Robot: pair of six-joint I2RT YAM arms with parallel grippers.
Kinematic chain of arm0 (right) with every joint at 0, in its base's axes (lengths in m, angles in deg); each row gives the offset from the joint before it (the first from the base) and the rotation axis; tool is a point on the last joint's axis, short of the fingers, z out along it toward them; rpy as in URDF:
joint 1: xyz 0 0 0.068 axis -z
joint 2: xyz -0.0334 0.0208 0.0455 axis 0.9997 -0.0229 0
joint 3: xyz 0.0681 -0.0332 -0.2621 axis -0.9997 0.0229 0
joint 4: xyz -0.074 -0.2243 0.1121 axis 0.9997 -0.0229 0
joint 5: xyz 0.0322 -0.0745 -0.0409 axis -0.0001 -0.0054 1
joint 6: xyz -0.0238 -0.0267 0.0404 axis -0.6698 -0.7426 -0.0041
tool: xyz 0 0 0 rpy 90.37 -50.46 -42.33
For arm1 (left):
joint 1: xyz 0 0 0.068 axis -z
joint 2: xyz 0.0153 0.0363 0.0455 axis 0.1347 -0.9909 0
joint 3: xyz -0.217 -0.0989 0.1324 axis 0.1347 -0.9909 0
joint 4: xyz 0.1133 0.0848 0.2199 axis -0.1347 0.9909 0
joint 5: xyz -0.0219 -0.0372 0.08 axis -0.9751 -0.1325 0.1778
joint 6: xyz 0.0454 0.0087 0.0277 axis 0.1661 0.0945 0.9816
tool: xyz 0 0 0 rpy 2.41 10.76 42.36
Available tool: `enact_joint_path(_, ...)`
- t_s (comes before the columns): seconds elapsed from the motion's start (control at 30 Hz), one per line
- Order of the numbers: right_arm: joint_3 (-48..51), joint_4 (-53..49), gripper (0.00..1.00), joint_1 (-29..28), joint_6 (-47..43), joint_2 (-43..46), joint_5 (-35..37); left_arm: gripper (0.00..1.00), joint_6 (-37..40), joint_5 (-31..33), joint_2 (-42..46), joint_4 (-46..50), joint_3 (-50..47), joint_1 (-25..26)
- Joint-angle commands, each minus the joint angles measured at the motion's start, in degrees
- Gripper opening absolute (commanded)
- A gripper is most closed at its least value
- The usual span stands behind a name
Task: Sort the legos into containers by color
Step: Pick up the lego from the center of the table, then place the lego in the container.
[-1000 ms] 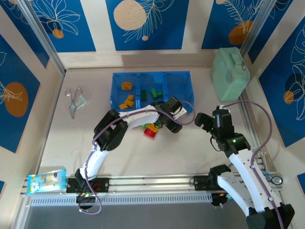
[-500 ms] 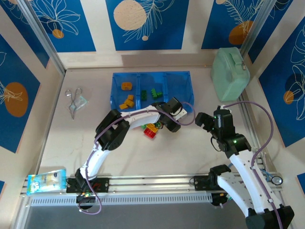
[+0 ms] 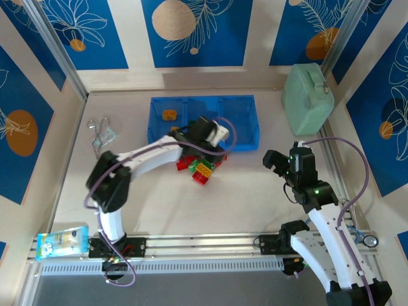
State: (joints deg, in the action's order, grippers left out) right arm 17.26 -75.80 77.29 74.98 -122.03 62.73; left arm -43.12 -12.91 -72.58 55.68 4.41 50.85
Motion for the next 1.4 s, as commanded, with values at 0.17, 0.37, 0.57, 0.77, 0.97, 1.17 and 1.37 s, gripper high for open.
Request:
enact_joint_path(0.17, 1.43, 3.16, 0.95, 0.33, -0.28, -3.05, -7.35, 0.3, -6.21, 2.54, 10.69, -2.97, -7.74, -14.05)
enact_joint_path(0.37, -0.25, 3.88, 0.94, -0.38, -2.4, -10.94, -14.7, 0.31, -7.42, 3.98, 9.0, -3.58, -9.14, -20.21)
enact_joint_path(0.57, -1.94, 4.13, 0.94, -4.05, -2.77, -16.14, -14.98, 0.32, -7.53, 5.34, 3.33, -4.94, -7.65, -22.71)
enact_joint_path(0.77, -4.46, 3.11, 0.93, -7.28, -3.53, -19.93, -13.97, 0.35, -6.53, 8.46, -2.42, -3.77, -3.53, -23.31)
enact_joint_path(0.97, -5.32, 3.26, 0.93, -9.37, -3.38, -21.84, -13.06, 0.51, -6.28, 10.18, -3.74, -3.81, -1.03, -23.38)
enact_joint_path(1.17, -6.31, 3.45, 0.93, -11.38, -3.38, -24.5, -12.55, 0.63, -6.63, 10.42, 0.45, -3.25, -1.31, -23.14)
enact_joint_path(1.37, -8.65, 4.23, 0.9, -14.24, -4.29, -29.03, -11.9, 0.63, -8.75, 10.64, 11.52, -7.39, -11.02, -21.27)
